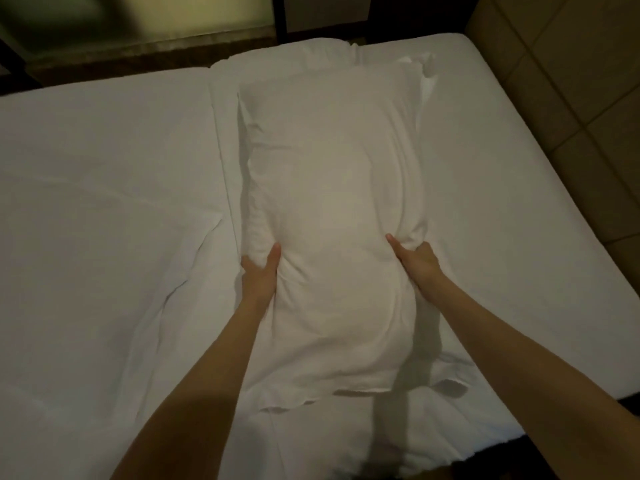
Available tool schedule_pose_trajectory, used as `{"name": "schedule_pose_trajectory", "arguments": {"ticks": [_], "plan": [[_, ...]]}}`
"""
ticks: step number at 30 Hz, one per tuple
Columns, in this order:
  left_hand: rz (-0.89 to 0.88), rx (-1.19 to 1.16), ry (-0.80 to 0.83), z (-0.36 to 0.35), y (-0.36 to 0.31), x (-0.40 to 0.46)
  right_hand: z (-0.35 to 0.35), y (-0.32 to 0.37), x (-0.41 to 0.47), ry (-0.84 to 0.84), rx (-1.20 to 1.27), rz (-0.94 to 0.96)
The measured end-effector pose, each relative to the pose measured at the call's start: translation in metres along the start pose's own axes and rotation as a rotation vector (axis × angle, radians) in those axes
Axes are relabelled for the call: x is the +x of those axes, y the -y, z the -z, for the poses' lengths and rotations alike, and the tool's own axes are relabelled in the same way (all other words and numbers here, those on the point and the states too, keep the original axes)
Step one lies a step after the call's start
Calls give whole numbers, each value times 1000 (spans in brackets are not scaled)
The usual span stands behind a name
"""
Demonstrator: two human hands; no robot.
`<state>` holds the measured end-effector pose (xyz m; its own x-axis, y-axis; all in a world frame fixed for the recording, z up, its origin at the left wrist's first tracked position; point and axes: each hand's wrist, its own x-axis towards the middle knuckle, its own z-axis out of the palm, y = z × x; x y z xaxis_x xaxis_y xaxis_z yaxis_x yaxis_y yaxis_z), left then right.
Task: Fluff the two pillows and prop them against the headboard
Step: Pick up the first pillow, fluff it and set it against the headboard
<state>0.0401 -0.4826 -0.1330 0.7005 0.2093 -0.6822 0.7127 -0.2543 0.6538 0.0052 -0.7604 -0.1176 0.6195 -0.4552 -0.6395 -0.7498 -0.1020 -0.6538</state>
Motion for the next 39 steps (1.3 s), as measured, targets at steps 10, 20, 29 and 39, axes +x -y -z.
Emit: {"name": "schedule_pose_trajectory", "arguments": {"ticks": [10,20,29,39], "plan": [[-111,-189,47,4,3,-18,9,10,-23,-175,-105,129],[-346,-40,-119,6,-16,-79,56,14,-74,-319,-183,200],[-570,-177,-83,-4,-76,-132,117,56,-126,-433,-33,483],[-734,-294,-54,-55,-148,-188,216,105,-149,-682,-79,752]]}}
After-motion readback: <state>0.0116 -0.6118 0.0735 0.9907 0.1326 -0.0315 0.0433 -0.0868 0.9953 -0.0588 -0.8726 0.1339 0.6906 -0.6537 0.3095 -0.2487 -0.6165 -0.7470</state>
